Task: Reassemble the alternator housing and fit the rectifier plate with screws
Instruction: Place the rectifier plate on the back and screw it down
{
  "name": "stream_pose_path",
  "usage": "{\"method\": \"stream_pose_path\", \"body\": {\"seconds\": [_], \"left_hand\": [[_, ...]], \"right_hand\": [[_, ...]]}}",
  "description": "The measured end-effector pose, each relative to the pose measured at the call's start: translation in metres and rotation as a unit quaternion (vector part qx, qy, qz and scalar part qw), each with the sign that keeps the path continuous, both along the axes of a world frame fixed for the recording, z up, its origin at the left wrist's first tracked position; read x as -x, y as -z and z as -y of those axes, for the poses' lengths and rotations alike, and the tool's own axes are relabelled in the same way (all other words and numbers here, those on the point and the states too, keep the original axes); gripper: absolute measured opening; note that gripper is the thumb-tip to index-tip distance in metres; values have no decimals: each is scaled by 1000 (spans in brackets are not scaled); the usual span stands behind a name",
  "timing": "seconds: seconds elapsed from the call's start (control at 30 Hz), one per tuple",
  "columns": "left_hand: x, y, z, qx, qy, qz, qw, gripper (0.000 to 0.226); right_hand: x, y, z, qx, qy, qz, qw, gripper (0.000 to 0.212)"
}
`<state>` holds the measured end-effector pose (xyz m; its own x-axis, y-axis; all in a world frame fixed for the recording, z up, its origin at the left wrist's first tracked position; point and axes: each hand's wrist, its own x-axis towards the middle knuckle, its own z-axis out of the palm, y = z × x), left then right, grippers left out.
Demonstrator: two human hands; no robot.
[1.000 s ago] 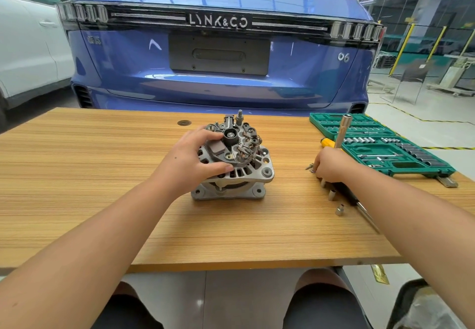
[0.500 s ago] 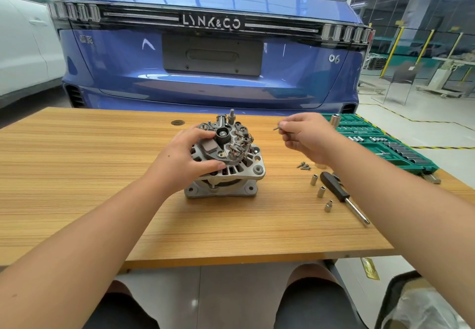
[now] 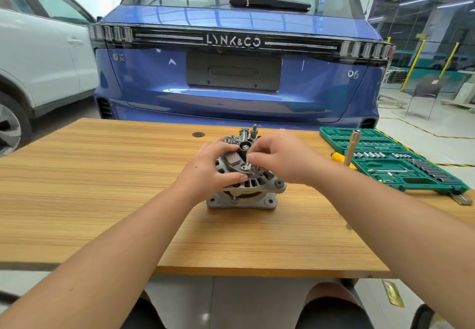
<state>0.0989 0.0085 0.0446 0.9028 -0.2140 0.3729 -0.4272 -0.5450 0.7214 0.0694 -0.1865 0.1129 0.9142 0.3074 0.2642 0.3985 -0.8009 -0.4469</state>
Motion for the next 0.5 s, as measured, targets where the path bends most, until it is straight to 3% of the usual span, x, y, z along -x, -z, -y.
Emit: {"method": "stream_pose_path", "body": {"seconds": [0.37, 0.5], "left_hand": [[-1, 1, 0, -18, -2, 6, 1000, 71], [0, 0, 1, -15, -5, 4, 1000, 71]], "right_hand": [[-2, 3, -16, 204, -36, 84, 975, 23], [-4, 6, -18, 207, -29, 108, 972, 22]]}}
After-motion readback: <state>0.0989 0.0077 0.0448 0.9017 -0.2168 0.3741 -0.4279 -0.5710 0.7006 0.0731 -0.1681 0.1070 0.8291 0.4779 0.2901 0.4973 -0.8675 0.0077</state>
